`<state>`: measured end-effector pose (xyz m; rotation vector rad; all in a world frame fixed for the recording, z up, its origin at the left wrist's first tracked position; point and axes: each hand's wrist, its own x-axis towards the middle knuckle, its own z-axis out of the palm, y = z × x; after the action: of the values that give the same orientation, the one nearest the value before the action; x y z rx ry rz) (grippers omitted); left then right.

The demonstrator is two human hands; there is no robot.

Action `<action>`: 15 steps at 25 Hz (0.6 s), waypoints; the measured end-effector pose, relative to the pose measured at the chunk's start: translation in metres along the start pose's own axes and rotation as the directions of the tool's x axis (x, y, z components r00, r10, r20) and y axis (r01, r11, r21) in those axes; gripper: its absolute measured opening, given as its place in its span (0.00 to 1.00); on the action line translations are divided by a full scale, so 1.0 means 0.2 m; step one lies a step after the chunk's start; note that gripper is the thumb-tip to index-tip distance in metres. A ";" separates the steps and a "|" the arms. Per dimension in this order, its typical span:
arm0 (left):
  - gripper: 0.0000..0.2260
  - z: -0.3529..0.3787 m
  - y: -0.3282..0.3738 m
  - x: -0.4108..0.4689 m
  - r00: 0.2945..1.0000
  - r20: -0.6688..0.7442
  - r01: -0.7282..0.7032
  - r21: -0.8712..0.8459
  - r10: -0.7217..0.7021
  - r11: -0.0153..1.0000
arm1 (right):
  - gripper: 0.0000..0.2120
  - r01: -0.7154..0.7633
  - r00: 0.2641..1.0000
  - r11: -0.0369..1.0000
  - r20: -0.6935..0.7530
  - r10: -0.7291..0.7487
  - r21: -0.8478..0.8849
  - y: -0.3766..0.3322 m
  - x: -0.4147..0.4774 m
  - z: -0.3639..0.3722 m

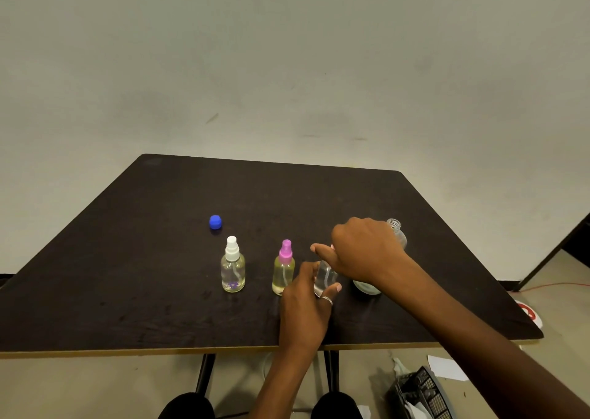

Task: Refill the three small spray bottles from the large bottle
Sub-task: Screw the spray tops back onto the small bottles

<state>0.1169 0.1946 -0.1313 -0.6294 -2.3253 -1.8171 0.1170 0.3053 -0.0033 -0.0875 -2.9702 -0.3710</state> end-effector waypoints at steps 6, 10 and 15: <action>0.14 0.00 0.00 0.00 1.000 0.001 0.001 -0.011 -0.001 1.000 | 0.34 -0.053 0.999 0.995 0.002 0.053 0.083 0.01 -0.01 -0.03; 0.13 0.00 0.00 0.00 1.000 -0.013 0.012 0.008 -0.012 1.000 | 0.14 0.153 0.968 0.958 0.158 -0.195 0.242 0.05 -0.02 -0.07; 0.14 0.00 0.00 0.00 1.000 0.004 0.009 -0.011 -0.009 1.000 | 0.06 0.196 0.966 0.961 0.133 -0.224 0.194 0.06 -0.01 -0.03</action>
<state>0.1172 0.1943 -0.1320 -0.6255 -2.3260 -1.8358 0.1211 0.3147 0.0055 0.2326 -3.1594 -0.1224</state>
